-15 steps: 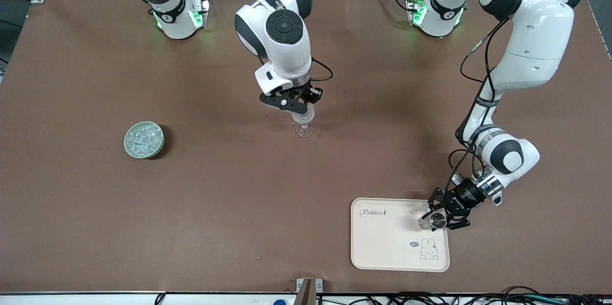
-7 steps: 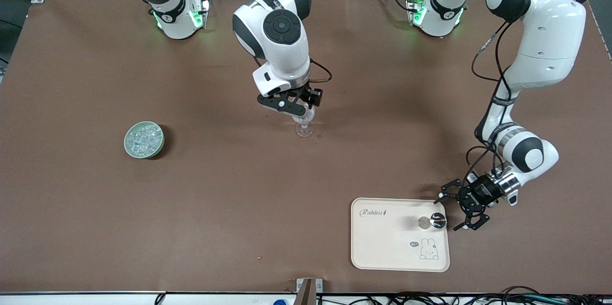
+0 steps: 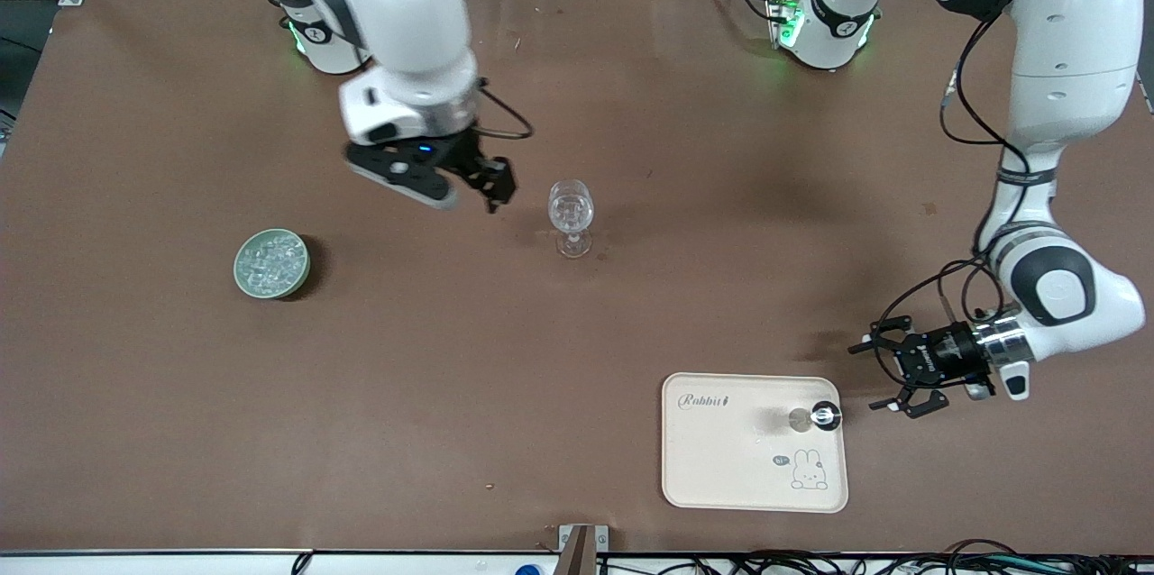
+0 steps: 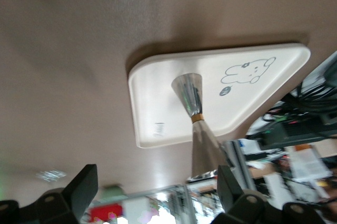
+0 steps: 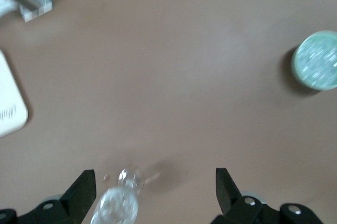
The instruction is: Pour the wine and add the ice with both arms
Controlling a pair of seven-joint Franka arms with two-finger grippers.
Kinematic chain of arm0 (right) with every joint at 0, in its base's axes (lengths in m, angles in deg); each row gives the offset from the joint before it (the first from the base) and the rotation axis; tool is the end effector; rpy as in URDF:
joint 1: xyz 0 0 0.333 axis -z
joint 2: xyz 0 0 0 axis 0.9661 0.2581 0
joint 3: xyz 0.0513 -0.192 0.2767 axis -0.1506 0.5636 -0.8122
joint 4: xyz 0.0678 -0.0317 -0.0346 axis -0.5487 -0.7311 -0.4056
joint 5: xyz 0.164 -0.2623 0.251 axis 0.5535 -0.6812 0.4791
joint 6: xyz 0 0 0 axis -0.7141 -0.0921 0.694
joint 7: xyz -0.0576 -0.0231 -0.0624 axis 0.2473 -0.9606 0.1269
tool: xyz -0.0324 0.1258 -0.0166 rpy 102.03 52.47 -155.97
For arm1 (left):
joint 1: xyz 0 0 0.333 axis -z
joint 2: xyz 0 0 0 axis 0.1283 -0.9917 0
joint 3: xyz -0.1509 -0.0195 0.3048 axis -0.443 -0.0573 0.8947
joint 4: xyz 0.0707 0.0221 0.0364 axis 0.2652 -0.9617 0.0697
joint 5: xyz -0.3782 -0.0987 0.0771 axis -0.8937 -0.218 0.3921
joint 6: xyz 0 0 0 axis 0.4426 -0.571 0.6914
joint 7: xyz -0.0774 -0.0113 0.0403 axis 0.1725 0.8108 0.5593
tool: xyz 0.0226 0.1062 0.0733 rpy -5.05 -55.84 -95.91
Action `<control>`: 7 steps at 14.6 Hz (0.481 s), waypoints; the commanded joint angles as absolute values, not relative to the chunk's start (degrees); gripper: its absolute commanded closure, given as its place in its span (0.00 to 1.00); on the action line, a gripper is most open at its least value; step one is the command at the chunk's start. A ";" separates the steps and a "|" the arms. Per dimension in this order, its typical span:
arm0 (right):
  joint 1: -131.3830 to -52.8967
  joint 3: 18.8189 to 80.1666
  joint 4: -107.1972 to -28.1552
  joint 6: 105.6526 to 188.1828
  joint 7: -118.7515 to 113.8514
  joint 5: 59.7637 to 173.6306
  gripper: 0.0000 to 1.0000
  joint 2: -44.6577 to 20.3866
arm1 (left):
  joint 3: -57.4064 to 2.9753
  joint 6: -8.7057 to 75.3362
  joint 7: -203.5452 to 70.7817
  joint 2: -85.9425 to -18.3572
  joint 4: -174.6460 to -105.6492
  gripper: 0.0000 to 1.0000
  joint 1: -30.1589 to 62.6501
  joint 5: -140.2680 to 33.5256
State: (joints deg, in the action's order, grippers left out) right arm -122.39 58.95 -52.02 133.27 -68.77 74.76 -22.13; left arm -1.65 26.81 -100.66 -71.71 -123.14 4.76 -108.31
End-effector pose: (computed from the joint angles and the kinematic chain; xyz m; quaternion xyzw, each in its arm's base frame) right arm 0.5472 0.3584 0.5646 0.9676 -0.2368 0.0861 0.0150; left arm 0.7389 0.0269 0.2270 0.6757 0.5915 -0.2300 0.3750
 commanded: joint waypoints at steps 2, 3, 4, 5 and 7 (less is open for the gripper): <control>-122.50 66.52 -53.64 132.47 -60.43 72.47 0.00 -26.62 | -0.19 24.87 -100.71 -71.70 -115.59 0.00 5.52 -95.29; -122.50 68.63 -53.64 130.28 -55.69 72.56 0.00 -27.50 | 0.59 25.13 -100.63 -71.36 -114.71 0.00 5.87 -94.31; -122.50 70.48 -53.64 127.48 -51.99 72.56 0.00 -28.47 | 1.30 25.22 -100.36 -70.57 -113.83 0.00 5.96 -93.52; -122.42 71.80 -53.64 125.45 -49.69 72.56 0.00 -29.44 | 1.31 25.22 -100.36 -70.13 -113.48 0.00 5.97 -92.99; -121.37 74.35 -53.82 122.28 -44.51 72.56 0.00 -31.46 | 1.74 25.23 -100.36 -66.98 -112.51 0.00 5.97 -91.94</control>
